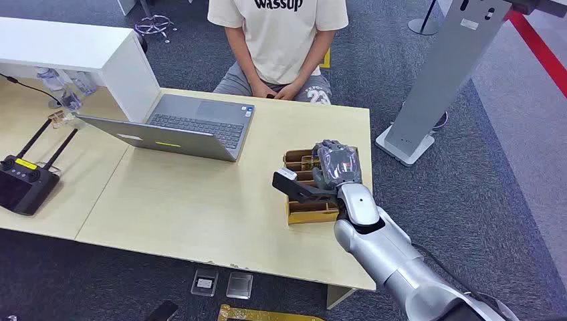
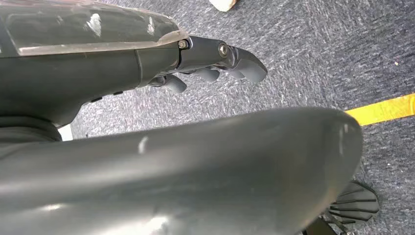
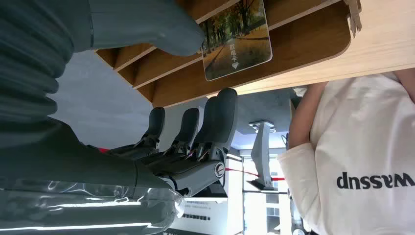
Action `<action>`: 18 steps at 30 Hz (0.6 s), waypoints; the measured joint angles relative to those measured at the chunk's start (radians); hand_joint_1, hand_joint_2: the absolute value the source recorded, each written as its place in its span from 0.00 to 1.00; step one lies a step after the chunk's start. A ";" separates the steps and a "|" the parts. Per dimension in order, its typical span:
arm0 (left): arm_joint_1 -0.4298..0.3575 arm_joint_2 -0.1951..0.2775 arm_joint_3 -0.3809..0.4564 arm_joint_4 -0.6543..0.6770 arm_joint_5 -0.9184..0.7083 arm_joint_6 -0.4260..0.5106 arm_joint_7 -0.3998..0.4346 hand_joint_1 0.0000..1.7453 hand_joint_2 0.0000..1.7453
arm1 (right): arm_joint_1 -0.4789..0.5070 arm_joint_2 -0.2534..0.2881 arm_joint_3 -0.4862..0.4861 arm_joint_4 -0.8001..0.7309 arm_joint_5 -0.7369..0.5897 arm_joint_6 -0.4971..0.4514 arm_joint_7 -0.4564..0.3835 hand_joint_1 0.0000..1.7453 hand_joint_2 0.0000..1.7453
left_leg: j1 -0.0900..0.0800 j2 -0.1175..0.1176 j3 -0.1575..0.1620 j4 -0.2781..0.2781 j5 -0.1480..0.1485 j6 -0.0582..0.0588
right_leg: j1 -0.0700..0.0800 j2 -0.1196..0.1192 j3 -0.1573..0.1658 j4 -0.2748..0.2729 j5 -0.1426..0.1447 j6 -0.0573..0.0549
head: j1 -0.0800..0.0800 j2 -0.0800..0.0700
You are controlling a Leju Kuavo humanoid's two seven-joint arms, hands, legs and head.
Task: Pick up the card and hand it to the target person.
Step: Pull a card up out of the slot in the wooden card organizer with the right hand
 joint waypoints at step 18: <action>0.003 0.004 -0.001 0.002 0.006 0.001 0.000 0.00 0.00 | -0.003 0.020 0.003 0.016 -0.014 0.016 -0.008 0.42 1.00 | 0.000 0.001 0.000 -0.001 0.000 0.000 | 0.000 0.001 0.000 -0.001 0.000 0.000 | 0.000 0.000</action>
